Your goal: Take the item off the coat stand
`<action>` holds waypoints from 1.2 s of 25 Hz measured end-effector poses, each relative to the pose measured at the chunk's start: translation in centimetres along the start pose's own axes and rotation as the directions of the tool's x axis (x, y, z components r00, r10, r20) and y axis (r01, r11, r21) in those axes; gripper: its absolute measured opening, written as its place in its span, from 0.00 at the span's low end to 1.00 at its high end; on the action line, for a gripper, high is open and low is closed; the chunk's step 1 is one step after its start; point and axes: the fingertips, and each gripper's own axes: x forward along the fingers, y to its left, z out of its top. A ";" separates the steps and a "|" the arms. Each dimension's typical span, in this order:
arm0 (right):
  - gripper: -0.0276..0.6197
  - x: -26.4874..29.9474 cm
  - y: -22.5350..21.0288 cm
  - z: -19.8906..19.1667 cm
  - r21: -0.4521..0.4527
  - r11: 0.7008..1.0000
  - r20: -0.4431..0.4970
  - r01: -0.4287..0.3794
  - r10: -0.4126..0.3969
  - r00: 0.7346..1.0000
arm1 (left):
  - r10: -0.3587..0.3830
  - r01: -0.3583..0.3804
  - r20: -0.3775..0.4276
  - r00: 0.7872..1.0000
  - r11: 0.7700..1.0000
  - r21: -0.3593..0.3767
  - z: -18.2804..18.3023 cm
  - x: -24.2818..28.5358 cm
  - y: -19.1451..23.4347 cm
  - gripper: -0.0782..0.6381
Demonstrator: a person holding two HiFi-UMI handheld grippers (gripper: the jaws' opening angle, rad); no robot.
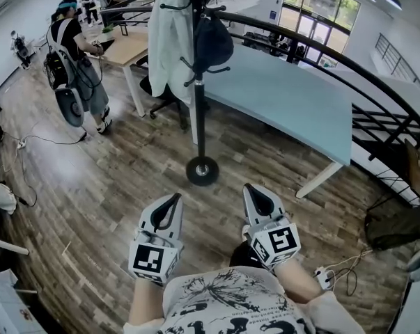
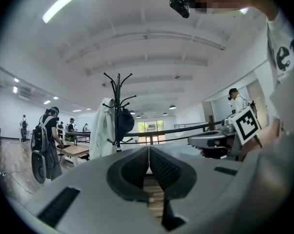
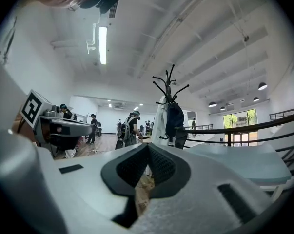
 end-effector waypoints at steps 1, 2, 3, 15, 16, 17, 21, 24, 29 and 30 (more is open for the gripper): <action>0.03 0.9 -1.0 -0.1 0.000 1.000 0.001 -0.013 0.013 1.000 | 0.014 -0.014 0.000 1.000 1.000 0.001 -0.1 1.1 0.1 0.12; 0.03 1.8 -2.1 -0.1 0.002 1.000 0.002 -0.025 0.025 1.000 | 0.028 -0.028 0.001 1.000 1.000 0.001 -0.1 2.3 0.3 0.12; 0.03 2.7 -3.2 -0.1 0.004 0.999 0.002 -0.038 0.038 0.999 | 0.041 -0.041 0.001 0.999 0.999 0.000 -0.2 3.5 0.4 0.12; 0.03 12.9 -18.7 1.4 -0.038 0.974 0.026 -0.225 0.226 0.974 | 0.231 -0.231 0.013 0.973 0.973 0.006 2.5 19.9 0.1 0.12; 0.03 13.6 -20.0 1.4 -0.042 0.970 0.027 -0.239 0.240 0.970 | 0.243 -0.243 0.015 0.970 0.970 0.008 2.7 21.4 -0.1 0.12; 0.03 14.3 -21.1 1.5 -0.046 0.966 0.027 -0.253 0.254 0.967 | 0.253 -0.254 0.016 0.967 0.967 0.011 2.9 22.7 -0.1 0.12; 0.03 17.1 -24.4 1.4 -0.057 0.954 0.025 -0.296 0.297 0.954 | 0.291 -0.291 0.005 0.957 0.957 0.003 2.9 26.7 0.0 0.12; 0.03 19.2 -26.1 1.3 -0.049 0.948 0.022 -0.313 0.314 0.949 | 0.294 -0.294 -0.019 0.956 0.956 0.004 2.4 29.2 0.1 0.12; 0.03 22.6 -27.2 1.4 -0.047 0.940 0.033 -0.339 0.340 0.940 | 0.312 -0.312 -0.032 0.950 0.950 -0.005 2.1 32.1 1.8 0.12; 0.03 23.4 -27.2 1.6 -0.051 0.938 0.037 -0.344 0.346 0.938 | 0.312 -0.313 -0.028 0.950 0.950 -0.001 2.1 32.6 2.3 0.12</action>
